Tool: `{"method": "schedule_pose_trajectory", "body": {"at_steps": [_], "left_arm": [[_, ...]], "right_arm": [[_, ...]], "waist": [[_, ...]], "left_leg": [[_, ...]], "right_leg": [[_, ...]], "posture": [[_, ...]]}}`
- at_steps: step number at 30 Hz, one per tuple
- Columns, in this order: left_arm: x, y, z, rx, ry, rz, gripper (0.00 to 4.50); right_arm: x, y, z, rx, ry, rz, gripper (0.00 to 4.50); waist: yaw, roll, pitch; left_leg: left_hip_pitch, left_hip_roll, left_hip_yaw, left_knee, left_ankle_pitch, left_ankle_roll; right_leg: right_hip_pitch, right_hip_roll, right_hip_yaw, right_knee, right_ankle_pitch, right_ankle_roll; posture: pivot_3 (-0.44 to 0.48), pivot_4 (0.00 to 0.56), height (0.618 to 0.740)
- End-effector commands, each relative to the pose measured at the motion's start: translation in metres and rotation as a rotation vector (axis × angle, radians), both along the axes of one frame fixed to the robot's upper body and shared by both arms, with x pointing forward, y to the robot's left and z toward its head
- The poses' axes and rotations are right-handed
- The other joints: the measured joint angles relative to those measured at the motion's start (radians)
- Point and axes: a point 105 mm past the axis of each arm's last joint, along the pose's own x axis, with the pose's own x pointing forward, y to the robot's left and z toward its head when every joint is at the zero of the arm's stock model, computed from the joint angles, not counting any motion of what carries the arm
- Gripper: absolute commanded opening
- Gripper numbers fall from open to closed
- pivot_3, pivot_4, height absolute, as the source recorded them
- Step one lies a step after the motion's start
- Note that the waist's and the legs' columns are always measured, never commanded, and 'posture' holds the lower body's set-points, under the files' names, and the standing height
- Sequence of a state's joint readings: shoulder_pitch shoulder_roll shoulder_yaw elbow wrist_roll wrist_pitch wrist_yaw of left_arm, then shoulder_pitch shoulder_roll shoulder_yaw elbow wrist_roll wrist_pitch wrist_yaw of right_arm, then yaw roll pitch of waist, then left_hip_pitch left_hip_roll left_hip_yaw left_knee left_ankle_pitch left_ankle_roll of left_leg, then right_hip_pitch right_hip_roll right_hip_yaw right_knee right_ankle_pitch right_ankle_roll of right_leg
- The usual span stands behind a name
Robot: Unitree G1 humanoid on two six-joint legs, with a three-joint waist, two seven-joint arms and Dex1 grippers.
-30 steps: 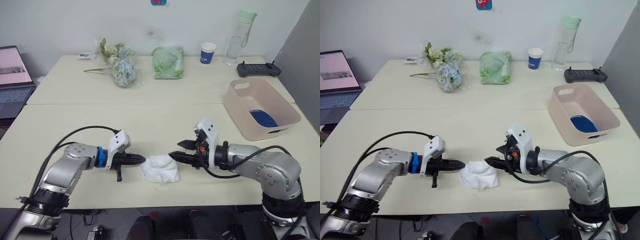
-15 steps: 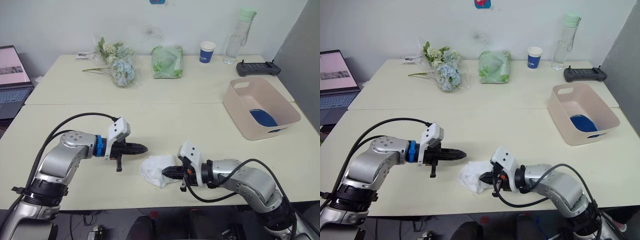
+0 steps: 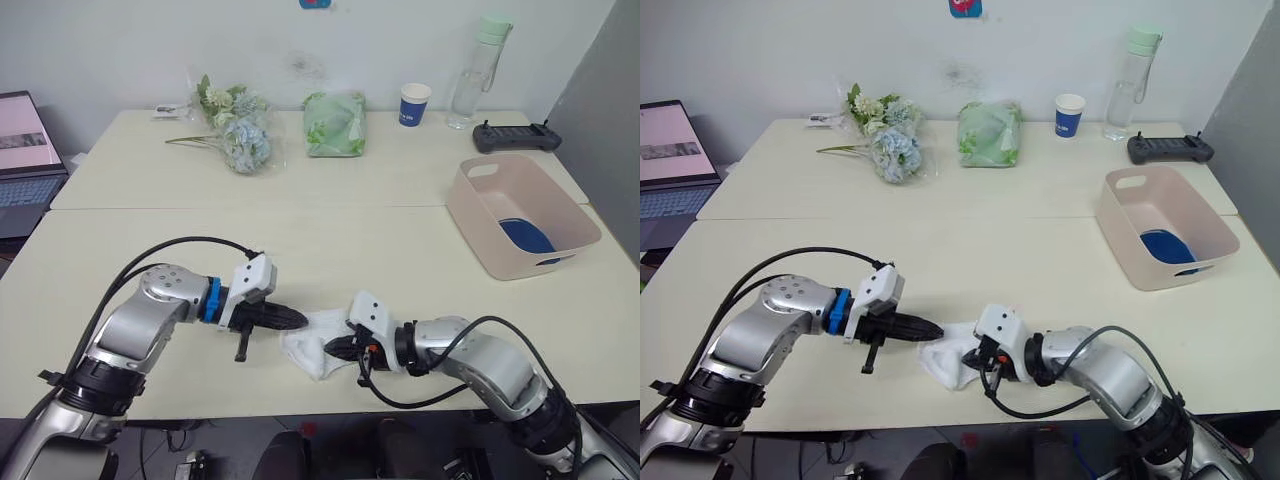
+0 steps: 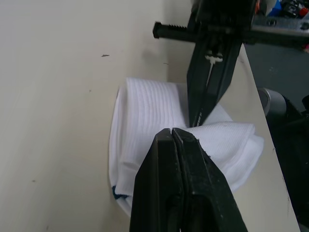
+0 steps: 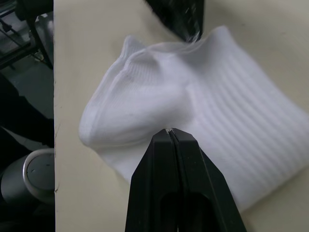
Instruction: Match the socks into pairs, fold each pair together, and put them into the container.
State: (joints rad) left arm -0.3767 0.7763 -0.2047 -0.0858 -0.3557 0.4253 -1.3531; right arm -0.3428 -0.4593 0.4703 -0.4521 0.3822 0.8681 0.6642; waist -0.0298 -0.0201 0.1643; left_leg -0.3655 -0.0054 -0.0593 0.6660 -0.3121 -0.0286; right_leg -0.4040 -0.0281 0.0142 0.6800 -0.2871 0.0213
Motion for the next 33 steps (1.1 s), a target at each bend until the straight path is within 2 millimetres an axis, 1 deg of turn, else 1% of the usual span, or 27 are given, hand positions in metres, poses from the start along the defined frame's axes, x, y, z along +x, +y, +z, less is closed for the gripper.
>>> {"method": "schedule_pose_trajectory", "body": {"at_steps": [1,4,5,8,10,12,14,15,17,19,22,24,25,26,27,29,32,33], "left_arm": [[-0.003,-0.010,0.004,-0.012,-0.041,-0.039,0.00],[-0.005,-0.017,-0.003,0.001,-0.039,-0.075,0.00],[-0.005,-0.016,-0.008,0.020,-0.035,-0.081,0.00],[-0.005,-0.006,-0.024,0.102,-0.041,-0.097,0.00],[-0.005,0.000,-0.031,0.136,-0.043,-0.095,0.00],[-0.004,0.003,-0.034,0.151,-0.049,-0.095,0.00],[-0.002,0.013,-0.041,0.207,-0.081,-0.094,0.00],[-0.001,0.019,-0.041,0.224,-0.089,-0.086,0.00],[0.001,0.025,-0.039,0.226,-0.094,-0.072,0.00],[0.005,0.025,-0.030,0.199,-0.103,-0.057,0.00],[0.007,0.022,-0.019,0.160,-0.109,-0.050,0.00],[0.014,0.007,0.004,0.058,-0.108,-0.017,0.00],[0.016,0.000,0.013,0.016,-0.103,-0.007,0.00],[0.017,-0.005,0.018,-0.005,-0.098,-0.001,0.00],[0.016,-0.008,0.016,-0.003,-0.091,-0.001,0.00],[0.014,-0.012,0.007,0.026,-0.070,-0.002,0.00],[0.010,-0.011,-0.002,0.060,-0.061,-0.014,0.00],[0.009,-0.010,-0.006,0.076,-0.053,-0.012,0.00]], "right_arm": [[0.003,0.003,0.026,0.082,-0.042,-0.016,0.04],[0.012,0.004,0.025,0.090,-0.029,-0.065,0.04],[0.016,0.005,0.021,0.072,-0.033,-0.079,0.04],[0.024,0.006,0.008,0.030,-0.035,-0.118,0.04],[0.029,0.006,0.002,0.011,-0.042,-0.151,0.04],[0.031,0.006,0.000,0.003,-0.047,-0.168,0.04],[0.040,0.002,-0.002,-0.019,-0.079,-0.224,0.04],[0.047,-0.003,-0.003,-0.034,-0.098,-0.269,0.04],[0.054,-0.008,-0.002,-0.034,-0.124,-0.312,0.04],[0.051,-0.006,0.009,0.035,-0.121,-0.296,0.04],[0.044,-0.004,0.020,0.100,-0.113,-0.257,0.04],[0.026,-0.002,0.036,0.179,-0.101,-0.140,0.04],[0.017,-0.001,0.039,0.191,-0.086,-0.089,0.04],[0.012,-0.001,0.041,0.193,-0.074,-0.060,0.04],[0.010,-0.002,0.035,0.161,-0.060,-0.040,0.04],[0.006,-0.001,0.021,0.092,-0.058,0.007,0.04],[0.005,0.002,0.016,0.073,-0.058,0.034,0.04],[0.002,0.005,0.012,0.061,-0.043,0.058,0.04]], "waist": [[0.000,0.000,0.000],[-0.001,0.000,0.000],[-0.001,0.000,0.000],[-0.001,0.000,0.000],[-0.001,0.000,0.000],[-0.002,0.000,0.000],[-0.002,0.000,0.000],[-0.003,0.000,0.000],[-0.003,0.000,-0.001],[-0.002,0.000,-0.001],[-0.002,0.000,-0.001],[-0.002,0.000,-0.001],[-0.002,0.000,-0.001],[0.000,0.000,0.000],[0.000,0.000,-0.001],[-0.001,0.000,-0.001],[-0.009,0.000,-0.001],[-0.010,0.000,-0.001]], "left_leg": [[0.000,0.000,0.000,0.000,0.000,0.000],[0.000,0.001,0.000,0.000,0.000,0.000],[0.000,0.000,0.000,0.000,0.000,0.000],[0.000,0.000,0.000,0.000,0.000,0.000],[0.000,0.000,0.001,0.000,0.000,0.000],[0.000,0.000,0.000,0.000,0.000,0.000],[0.000,0.000,0.001,0.000,0.000,0.000],[0.001,0.000,0.000,0.000,0.000,0.000],[0.002,0.000,0.001,0.000,0.000,0.000],[0.002,0.000,0.000,0.000,0.000,0.000],[0.002,0.001,0.001,0.000,0.000,0.000],[0.001,0.001,0.000,0.000,0.000,0.000],[0.000,0.001,0.000,0.000,0.000,0.000],[0.000,0.001,-0.001,0.001,0.000,0.000],[-0.001,0.001,-0.001,0.001,0.000,0.000],[-0.001,0.001,0.000,0.002,0.000,0.001],[0.000,0.000,0.002,0.002,0.000,0.001],[0.000,0.000,0.002,0.002,0.000,0.001]], "right_leg": [[0.000,0.000,0.000,0.000,0.000,0.000],[0.000,0.000,0.000,0.001,0.000,0.000],[0.000,0.000,0.000,0.001,0.000,0.000],[0.000,0.000,0.000,0.001,0.000,0.000],[0.000,0.000,0.000,0.001,0.000,0.000],[0.000,0.000,0.000,0.001,0.000,0.000],[0.000,0.000,0.000,0.001,0.000,0.000],[0.000,0.000,0.000,0.001,0.000,0.000],[0.000,0.000,0.000,0.002,0.000,0.000],[0.000,0.001,0.000,0.002,0.001,-0.001],[0.001,0.003,0.000,0.002,0.001,-0.001],[0.000,0.004,0.000,0.002,0.001,-0.001],[0.000,0.005,0.000,0.002,0.001,-0.001],[0.000,0.005,-0.001,0.002,0.001,-0.001],[0.000,0.005,-0.001,0.001,0.001,-0.001],[0.000,0.005,0.000,0.000,0.001,-0.001],[0.000,0.005,0.001,0.001,0.001,-0.001],[0.000,0.005,0.001,0.001,0.001,-0.001]], "posture": [[0.000,0.150,0.740],[0.000,0.150,0.740],[0.000,0.150,0.740],[0.000,0.150,0.740],[0.000,0.150,0.740],[0.000,0.150,0.740],[0.000,0.150,0.740],[0.000,0.150,0.740],[0.000,0.150,0.740],[0.000,0.150,0.740],[0.000,0.150,0.740],[0.000,0.150,0.740],[0.000,0.150,0.740],[0.000,0.150,0.740],[0.000,0.150,0.740],[0.000,0.150,0.740],[0.000,0.150,0.740],[0.000,0.150,0.740]]}}
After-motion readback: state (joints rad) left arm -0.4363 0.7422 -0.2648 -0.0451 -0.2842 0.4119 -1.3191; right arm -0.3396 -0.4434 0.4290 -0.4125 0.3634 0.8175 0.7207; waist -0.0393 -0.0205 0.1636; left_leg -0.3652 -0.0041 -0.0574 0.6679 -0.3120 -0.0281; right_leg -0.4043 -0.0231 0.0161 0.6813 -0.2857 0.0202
